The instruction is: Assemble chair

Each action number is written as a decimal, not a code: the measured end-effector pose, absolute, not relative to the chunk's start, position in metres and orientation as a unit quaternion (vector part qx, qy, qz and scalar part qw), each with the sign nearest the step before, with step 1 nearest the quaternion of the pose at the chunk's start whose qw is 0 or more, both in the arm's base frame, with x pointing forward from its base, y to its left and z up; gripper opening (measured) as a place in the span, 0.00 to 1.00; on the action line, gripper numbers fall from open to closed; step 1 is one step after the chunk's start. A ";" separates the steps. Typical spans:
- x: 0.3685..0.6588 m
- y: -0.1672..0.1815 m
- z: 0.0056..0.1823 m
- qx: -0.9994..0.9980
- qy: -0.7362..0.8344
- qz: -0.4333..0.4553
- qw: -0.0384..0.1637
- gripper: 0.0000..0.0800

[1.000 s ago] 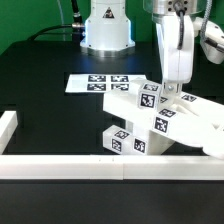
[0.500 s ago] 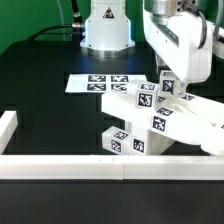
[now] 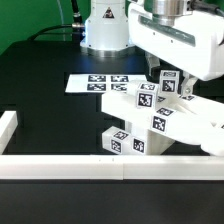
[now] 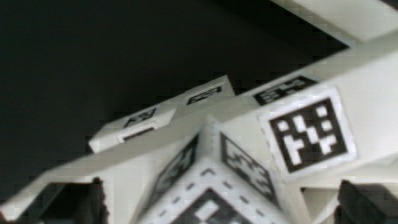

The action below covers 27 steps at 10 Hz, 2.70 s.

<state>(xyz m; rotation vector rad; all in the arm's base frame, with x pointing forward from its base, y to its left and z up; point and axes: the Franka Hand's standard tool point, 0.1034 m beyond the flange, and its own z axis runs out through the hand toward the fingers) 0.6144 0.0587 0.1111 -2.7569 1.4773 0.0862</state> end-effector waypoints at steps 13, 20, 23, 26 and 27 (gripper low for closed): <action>0.613 0.056 0.109 -0.988 0.153 0.025 0.001 0.46; 0.612 0.056 0.109 -0.958 0.286 0.025 0.000 0.34; 0.612 0.056 0.109 -0.929 0.368 0.025 -0.002 0.34; 0.612 0.057 0.109 -0.888 0.459 0.025 -0.005 0.34; 0.612 0.057 0.109 -0.869 0.494 0.025 -0.006 0.34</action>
Offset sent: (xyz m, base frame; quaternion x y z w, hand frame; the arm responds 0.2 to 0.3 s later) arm -0.0026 0.0013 -0.0027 -0.0176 0.0135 -0.1678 0.9856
